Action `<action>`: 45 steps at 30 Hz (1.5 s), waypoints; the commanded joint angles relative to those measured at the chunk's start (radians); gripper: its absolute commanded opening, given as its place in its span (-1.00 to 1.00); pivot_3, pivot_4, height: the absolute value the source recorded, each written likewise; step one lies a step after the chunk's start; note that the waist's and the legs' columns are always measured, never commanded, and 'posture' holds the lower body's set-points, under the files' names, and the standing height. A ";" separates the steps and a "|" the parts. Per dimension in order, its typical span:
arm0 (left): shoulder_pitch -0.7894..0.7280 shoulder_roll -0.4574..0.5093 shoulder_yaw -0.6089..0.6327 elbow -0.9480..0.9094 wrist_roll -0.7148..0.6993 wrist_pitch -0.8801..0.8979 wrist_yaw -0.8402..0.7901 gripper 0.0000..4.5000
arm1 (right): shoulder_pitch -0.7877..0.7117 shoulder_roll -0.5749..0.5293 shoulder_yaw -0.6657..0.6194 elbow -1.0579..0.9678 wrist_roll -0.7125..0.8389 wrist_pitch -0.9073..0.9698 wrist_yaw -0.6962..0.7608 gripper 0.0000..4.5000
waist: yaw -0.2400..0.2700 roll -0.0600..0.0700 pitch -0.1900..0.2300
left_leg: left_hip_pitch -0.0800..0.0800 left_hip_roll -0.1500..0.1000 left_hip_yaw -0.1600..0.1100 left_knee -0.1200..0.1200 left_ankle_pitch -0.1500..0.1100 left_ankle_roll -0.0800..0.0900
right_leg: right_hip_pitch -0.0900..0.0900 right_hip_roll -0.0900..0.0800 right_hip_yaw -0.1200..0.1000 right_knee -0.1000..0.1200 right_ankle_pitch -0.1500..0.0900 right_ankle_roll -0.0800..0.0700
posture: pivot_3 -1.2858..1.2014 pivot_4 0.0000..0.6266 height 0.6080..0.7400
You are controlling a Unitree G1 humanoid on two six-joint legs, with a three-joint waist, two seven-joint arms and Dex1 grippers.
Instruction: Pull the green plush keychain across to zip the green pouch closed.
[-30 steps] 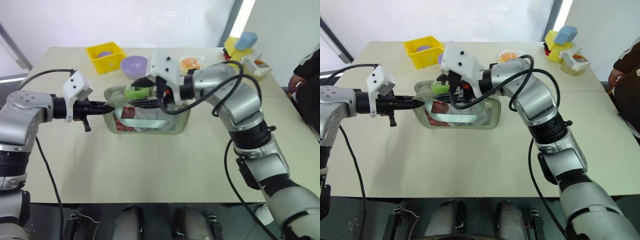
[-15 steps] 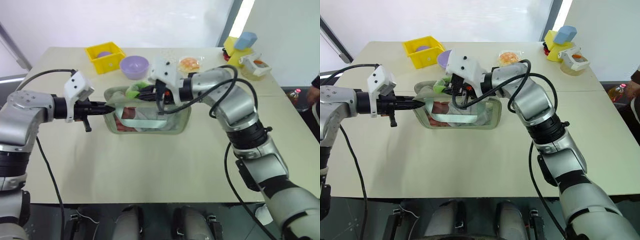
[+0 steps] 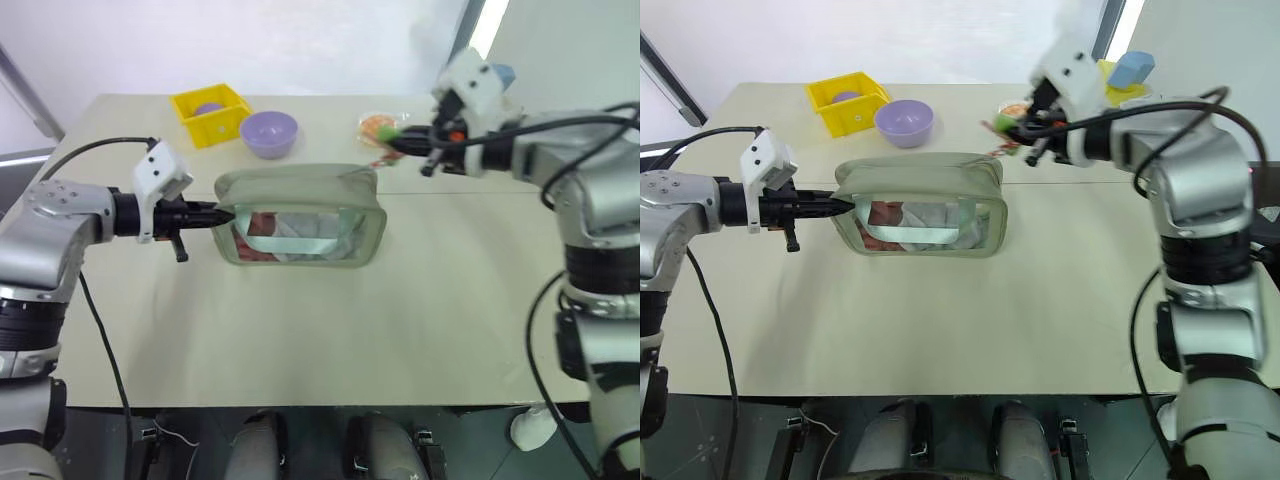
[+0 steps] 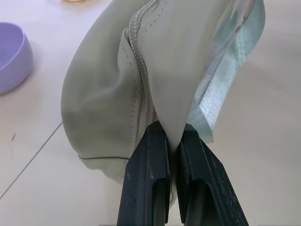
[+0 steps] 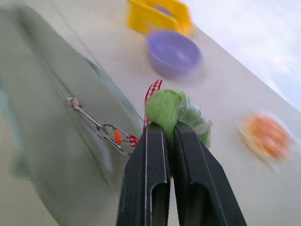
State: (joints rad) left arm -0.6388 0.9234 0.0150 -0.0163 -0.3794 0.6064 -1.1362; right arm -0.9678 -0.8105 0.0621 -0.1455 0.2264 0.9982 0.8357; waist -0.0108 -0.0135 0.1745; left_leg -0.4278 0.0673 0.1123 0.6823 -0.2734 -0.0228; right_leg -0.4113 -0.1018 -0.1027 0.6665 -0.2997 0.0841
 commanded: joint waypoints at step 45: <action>0.090 0.089 0.224 -0.044 -0.143 0.115 0.072 0.99 | 0.189 -0.047 -0.127 -0.196 0.347 0.012 0.110 1.00 | 0.001 0.000 -0.001 | 0.002 0.000 -0.002 0.000 0.000 0.000 | 0.002 0.000 0.000 0.000 0.000 0.000 | 0.03 -0.52 0.98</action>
